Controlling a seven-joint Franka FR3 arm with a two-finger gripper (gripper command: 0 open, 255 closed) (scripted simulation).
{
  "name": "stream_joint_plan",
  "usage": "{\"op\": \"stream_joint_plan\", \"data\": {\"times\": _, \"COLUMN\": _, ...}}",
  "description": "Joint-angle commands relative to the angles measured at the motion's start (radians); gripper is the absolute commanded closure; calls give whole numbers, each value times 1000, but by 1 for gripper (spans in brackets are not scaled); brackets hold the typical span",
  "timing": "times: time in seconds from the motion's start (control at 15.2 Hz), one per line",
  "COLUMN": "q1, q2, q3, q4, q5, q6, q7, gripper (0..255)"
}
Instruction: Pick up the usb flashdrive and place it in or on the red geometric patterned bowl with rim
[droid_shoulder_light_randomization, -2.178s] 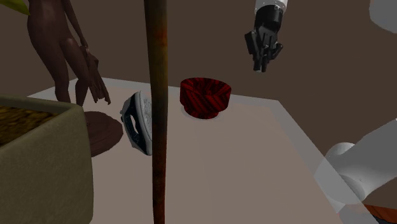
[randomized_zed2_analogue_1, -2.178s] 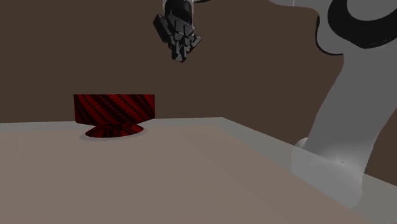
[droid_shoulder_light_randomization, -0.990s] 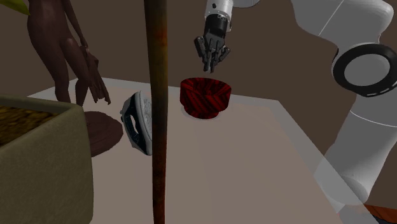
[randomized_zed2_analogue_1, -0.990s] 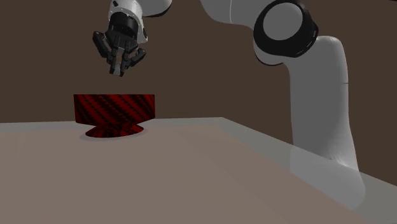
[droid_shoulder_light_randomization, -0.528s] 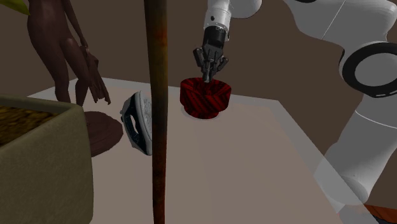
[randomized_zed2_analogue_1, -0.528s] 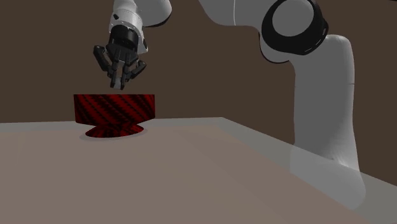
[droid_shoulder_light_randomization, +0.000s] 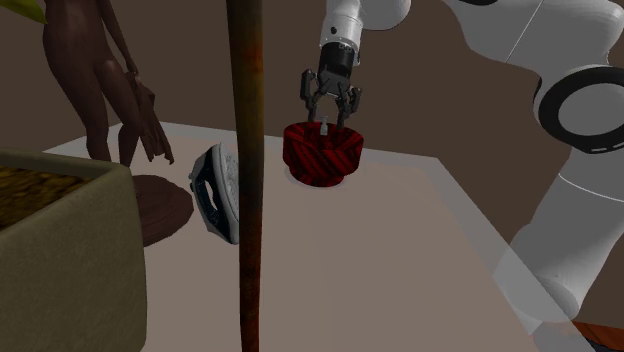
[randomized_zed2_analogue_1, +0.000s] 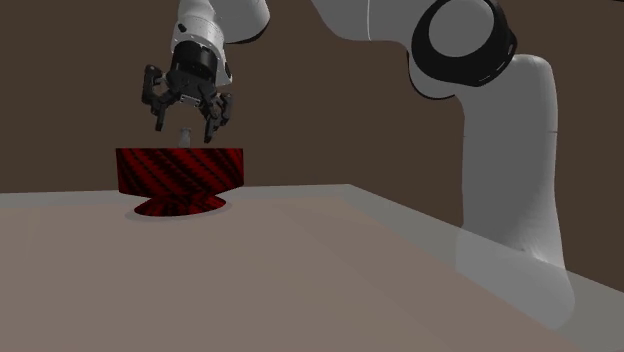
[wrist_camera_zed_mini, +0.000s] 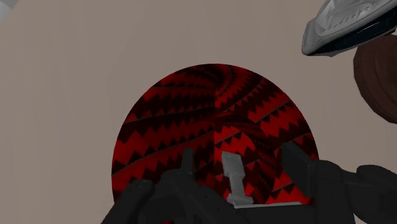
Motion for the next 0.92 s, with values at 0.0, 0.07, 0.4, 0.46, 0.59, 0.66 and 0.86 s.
{"op": "stream_joint_plan", "data": {"times": 0.0, "q1": 0, "q2": 0, "q3": 0, "q4": 0, "q5": 0, "q6": 0, "q7": 0, "gripper": 0}}
{"op": "stream_joint_plan", "data": {"times": 0.07, "q1": 0, "q2": 0, "q3": 0, "q4": 0, "q5": 0, "q6": 0, "q7": 0, "gripper": 0}}
{"op": "stream_joint_plan", "data": {"times": 0.4, "q1": -19, "q2": 90, "q3": -15, "q4": 209, "q5": 11, "q6": -122, "q7": 26, "gripper": 0}}
{"op": "stream_joint_plan", "data": {"times": 0.46, "q1": -25, "q2": 121, "q3": -19, "q4": 275, "q5": 17, "q6": -158, "q7": 36, "gripper": 0}}
{"op": "stream_joint_plan", "data": {"times": 0.59, "q1": -26, "q2": 121, "q3": -18, "q4": 275, "q5": 17, "q6": -158, "q7": 36, "gripper": 0}}
{"op": "stream_joint_plan", "data": {"times": 0.66, "q1": -26, "q2": 121, "q3": -18, "q4": 275, "q5": 17, "q6": -158, "q7": 36, "gripper": 0}}
{"op": "stream_joint_plan", "data": {"times": 0.86, "q1": -26, "q2": 121, "q3": -17, "q4": 275, "q5": 17, "q6": -158, "q7": 36, "gripper": 0}}
